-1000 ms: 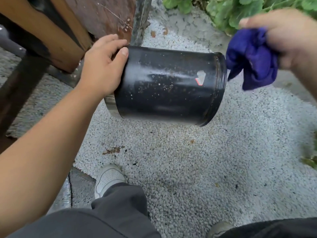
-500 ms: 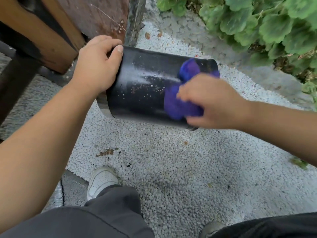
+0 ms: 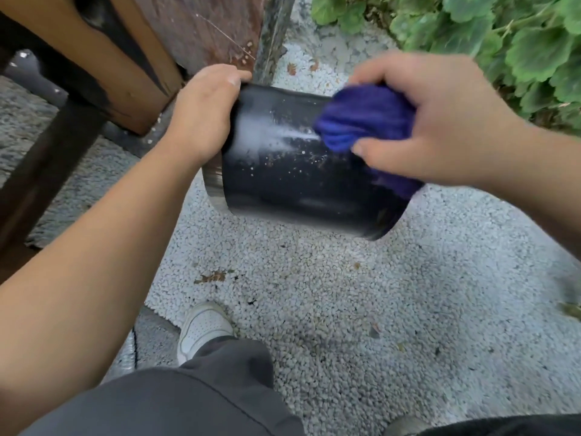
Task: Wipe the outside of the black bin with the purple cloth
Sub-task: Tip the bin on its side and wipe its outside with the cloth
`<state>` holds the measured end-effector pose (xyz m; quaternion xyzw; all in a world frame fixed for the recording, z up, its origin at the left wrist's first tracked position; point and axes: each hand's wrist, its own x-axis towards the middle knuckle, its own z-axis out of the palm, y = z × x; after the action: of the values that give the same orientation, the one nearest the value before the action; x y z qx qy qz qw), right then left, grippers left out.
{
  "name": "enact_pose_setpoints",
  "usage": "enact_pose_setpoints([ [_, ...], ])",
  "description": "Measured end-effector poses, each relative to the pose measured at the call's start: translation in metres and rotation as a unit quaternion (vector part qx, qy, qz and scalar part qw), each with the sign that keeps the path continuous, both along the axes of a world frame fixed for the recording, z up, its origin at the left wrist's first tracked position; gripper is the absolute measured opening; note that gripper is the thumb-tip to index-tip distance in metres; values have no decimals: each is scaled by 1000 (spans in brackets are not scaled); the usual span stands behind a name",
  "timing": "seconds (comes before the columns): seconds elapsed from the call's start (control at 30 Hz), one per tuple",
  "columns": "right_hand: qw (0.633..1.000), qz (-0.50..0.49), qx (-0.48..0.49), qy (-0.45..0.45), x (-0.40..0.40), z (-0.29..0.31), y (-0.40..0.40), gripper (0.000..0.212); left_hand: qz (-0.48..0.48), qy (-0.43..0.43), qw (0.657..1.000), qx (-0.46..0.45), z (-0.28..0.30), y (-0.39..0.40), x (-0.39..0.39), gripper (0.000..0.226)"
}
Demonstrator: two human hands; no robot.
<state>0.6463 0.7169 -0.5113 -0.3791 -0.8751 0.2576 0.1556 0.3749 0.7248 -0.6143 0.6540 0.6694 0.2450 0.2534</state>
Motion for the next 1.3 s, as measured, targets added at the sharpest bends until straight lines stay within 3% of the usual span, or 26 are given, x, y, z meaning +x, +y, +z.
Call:
enact_pose_setpoints([
  [0.07, 992, -36, 117, -42, -29, -14, 17, 28, 13, -51, 998, -22, 0, 0, 0, 39],
  [0.13, 988, -81, 95, -92, -63, -31, 23, 23, 67, -208, 974, -55, 6, -1, 6, 39],
  [0.2, 981, -18, 107, -164, -91, -49, 13, 21, 143, -310, 937, -72, 6, -1, 13, 46],
  [0.3, 952, 133, 187, -202, -112, -72, -14, 30, 159, -320, 931, -76, -1, 4, 12, 53],
  [0.43, 921, 279, 227, -150, -102, -99, -40, 24, 121, -266, 952, -91, 0, 8, 8, 48],
  [0.5, 884, 391, 158, -200, -83, -112, -52, 18, 104, -203, 970, -79, -1, 10, 7, 48],
  [0.53, 863, 425, 76, -262, -73, -115, -60, 15, 104, -191, 973, -81, 0, 12, 7, 49],
  [0.57, 854, 414, -19, -313, -63, -117, -66, 14, 113, -182, 973, -83, 0, 13, 6, 51],
  [0.63, 880, 314, -171, -314, -45, -113, -71, 11, 125, -193, 970, -82, -1, 14, 5, 53],
  [0.7, 907, 224, -257, -246, -38, -97, -66, 11, 125, -214, 965, -81, -4, 11, 4, 53],
  [0.8, 935, 134, -310, -112, -31, -49, -34, 20, 128, -222, 965, -62, -9, 7, 3, 52],
  [0.9, 976, -33, -212, 28, -14, -9, 26, 20, 123, -195, 972, -50, -9, 8, 4, 48],
  [0.97, 964, -147, -171, 137, -1, -1, 60, 14, 111, -151, 981, -56, -7, 8, 6, 44],
  [1.03, 945, -215, -174, 176, 8, -14, 76, 14, 117, -124, 984, -48, -5, 8, 6, 46],
  [1.17, 976, -171, -135, -25, 2, -46, 64, 11, 144, -128, 981, -24, -6, 7, 9, 59],
  [1.23, 986, -125, -112, 11, -10, -46, 49, 10, 145, -108, 983, -17, -9, 7, 7, 62],
  [1.3, 996, -72, -22, 37, -18, -47, 23, 13, 156, -111, 981, -23, -11, 11, 4, 60],
])
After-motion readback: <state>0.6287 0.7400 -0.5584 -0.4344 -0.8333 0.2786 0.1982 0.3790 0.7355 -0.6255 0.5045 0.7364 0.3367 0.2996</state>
